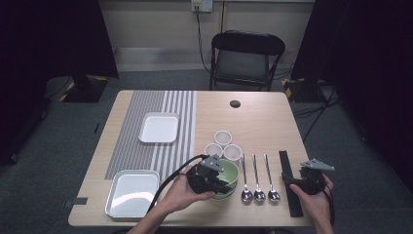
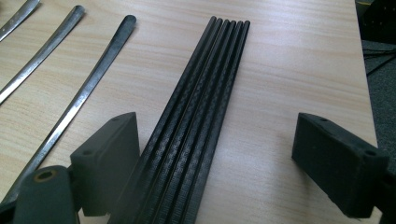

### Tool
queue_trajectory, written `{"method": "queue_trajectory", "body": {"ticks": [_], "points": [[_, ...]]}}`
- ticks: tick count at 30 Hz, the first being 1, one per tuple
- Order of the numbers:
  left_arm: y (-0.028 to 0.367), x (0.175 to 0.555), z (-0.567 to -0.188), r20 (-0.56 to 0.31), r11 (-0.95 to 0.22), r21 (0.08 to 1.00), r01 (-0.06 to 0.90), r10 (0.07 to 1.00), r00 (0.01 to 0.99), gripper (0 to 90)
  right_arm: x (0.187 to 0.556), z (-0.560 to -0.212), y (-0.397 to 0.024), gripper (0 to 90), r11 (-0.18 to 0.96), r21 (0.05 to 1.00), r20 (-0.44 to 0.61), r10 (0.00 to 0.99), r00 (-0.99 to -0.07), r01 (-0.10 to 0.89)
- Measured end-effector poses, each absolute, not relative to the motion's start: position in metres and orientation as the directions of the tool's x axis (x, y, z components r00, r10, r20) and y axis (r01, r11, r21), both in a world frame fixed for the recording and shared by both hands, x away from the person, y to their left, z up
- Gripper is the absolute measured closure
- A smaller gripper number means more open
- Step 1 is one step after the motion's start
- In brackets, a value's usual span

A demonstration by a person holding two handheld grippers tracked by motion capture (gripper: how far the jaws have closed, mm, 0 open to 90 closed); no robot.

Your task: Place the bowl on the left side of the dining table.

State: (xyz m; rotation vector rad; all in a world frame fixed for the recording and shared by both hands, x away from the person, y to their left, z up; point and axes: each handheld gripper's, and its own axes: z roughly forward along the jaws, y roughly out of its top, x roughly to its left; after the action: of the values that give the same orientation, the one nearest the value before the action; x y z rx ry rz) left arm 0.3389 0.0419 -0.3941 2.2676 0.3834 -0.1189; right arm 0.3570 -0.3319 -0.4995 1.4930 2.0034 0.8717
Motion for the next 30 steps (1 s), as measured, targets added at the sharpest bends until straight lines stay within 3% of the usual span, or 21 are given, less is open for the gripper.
{"method": "queue_trajectory", "body": {"ticks": [12,30], "points": [[0.049,0.345,-0.393,-0.271,-0.555,0.752,0.357,0.233,0.934,83.4,0.357,-0.499,-0.332,14.2,0.198,0.737,-0.01,0.96,-0.281,0.646],[0.059,0.346,-0.385,-0.284,-0.506,0.786,0.353,0.211,0.935,83.1,0.357,-0.499,-0.332,14.2,0.196,0.737,-0.011,0.96,-0.278,0.647]]}}
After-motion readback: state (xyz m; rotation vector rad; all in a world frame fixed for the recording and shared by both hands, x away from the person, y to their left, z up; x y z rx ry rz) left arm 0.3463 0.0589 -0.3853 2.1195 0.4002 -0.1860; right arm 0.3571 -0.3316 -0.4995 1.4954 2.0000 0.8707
